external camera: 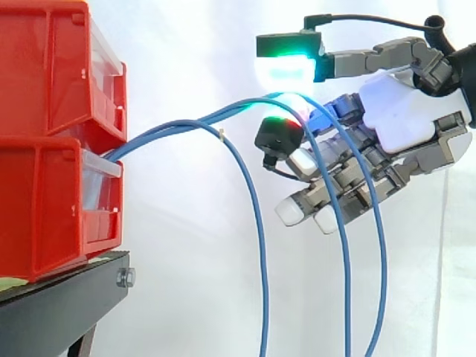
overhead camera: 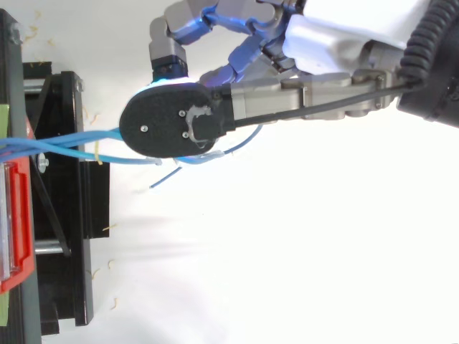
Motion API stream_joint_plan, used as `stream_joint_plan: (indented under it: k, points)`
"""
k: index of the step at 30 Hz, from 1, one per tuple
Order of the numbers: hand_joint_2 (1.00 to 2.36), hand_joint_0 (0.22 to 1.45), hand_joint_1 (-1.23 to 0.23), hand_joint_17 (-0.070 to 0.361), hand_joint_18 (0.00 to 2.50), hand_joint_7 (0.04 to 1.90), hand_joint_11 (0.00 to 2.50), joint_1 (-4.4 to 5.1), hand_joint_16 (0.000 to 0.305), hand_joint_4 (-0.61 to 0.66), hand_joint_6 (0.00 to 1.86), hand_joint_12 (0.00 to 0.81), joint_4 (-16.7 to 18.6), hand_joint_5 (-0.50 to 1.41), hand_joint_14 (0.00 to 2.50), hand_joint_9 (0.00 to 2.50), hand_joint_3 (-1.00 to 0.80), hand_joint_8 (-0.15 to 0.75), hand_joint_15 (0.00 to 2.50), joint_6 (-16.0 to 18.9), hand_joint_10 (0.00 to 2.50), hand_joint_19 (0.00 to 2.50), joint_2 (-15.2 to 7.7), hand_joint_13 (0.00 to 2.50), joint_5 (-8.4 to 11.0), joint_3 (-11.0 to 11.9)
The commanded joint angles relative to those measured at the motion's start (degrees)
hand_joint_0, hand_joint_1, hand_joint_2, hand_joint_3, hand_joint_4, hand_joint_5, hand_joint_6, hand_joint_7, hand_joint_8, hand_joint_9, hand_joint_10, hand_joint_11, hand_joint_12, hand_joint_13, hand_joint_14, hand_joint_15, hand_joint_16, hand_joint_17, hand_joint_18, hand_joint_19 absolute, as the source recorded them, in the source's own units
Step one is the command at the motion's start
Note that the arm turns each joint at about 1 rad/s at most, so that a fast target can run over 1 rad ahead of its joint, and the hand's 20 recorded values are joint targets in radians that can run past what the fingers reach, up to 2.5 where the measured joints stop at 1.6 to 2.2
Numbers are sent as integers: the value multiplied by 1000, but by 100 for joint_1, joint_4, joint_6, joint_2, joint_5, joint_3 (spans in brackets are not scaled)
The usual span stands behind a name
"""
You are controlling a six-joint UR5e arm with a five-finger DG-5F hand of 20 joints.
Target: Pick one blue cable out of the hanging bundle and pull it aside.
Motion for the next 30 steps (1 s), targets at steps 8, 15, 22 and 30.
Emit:
stream_joint_plan:
  k: [8, 15, 22, 30]
  points:
    - [1025, 611, -815, 127, 646, 1489, 656, 1, 56, -63, 871, 418, 0, -129, 19, 1073, 140, 269, 484, -17, 20, 535, -8, 719, 9, -1]
    - [1027, 668, -834, 117, 683, 1582, 715, 27, 52, -98, 906, 395, -44, -127, 21, 1149, 183, 249, 558, -8, 22, 548, 0, 817, -26, -45]
    - [1013, 677, -852, 125, 737, 1541, 716, 54, 55, -79, 908, 420, 536, -109, 21, 1223, 213, 251, 576, -738, 20, 547, 818, 873, -105, -1223]
    - [1007, 681, -862, 129, 769, 1547, 706, 80, 57, -76, 901, 429, 1292, -97, 21, 1259, 235, 252, 609, -1520, 17, 555, 1090, 916, 396, -1636]
